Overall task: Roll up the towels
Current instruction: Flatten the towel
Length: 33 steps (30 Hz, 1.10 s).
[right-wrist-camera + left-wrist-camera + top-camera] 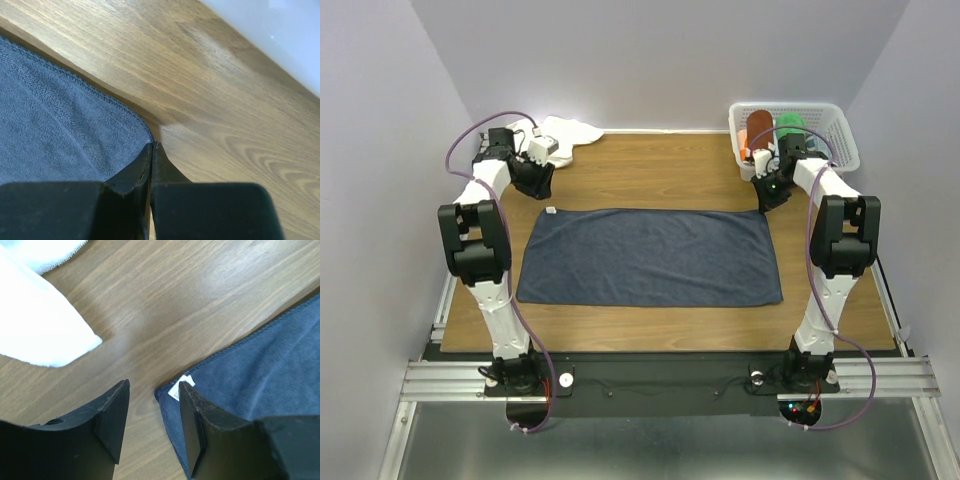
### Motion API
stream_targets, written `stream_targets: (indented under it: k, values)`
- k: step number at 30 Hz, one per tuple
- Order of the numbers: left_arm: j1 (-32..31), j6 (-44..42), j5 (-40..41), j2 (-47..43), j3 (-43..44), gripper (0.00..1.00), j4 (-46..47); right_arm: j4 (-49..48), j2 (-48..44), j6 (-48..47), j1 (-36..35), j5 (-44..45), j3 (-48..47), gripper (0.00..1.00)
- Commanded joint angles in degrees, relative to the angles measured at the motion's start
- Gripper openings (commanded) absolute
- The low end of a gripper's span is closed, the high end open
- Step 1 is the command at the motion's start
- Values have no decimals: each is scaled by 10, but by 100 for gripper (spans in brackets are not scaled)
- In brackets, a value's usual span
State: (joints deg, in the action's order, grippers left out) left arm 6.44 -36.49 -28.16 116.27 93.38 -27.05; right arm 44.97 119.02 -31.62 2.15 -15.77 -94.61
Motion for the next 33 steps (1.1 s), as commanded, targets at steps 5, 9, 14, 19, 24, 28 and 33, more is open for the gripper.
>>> stream_targets:
  k: [5, 9, 14, 19, 24, 28, 33]
  values:
    - [-9, -28, 9, 45, 50, 55, -48, 1, -20, -10, -4, -8, 0, 1]
    - [-10, -39, 4, 56, 50, 55, -72, 3, -21, -13, -4, -3, 1, 1]
    - [-9, -43, 7, 64, 38, 52, -75, 4, -22, -14, -4, -1, 0, 1]
    - [-9, -33, 2, 68, 40, 36, -64, 5, -25, -17, -4, 3, -1, 1]
    - [-8, -44, -11, 64, 55, 18, -85, 4, -23, -19, -4, 9, -9, 1]
    - [-7, -46, -19, 64, 58, 37, -105, 5, -20, -17, -4, 7, -13, 1]
    - [-7, -39, -11, 63, 54, 53, -100, 3, -24, -17, -4, 5, -10, 0]
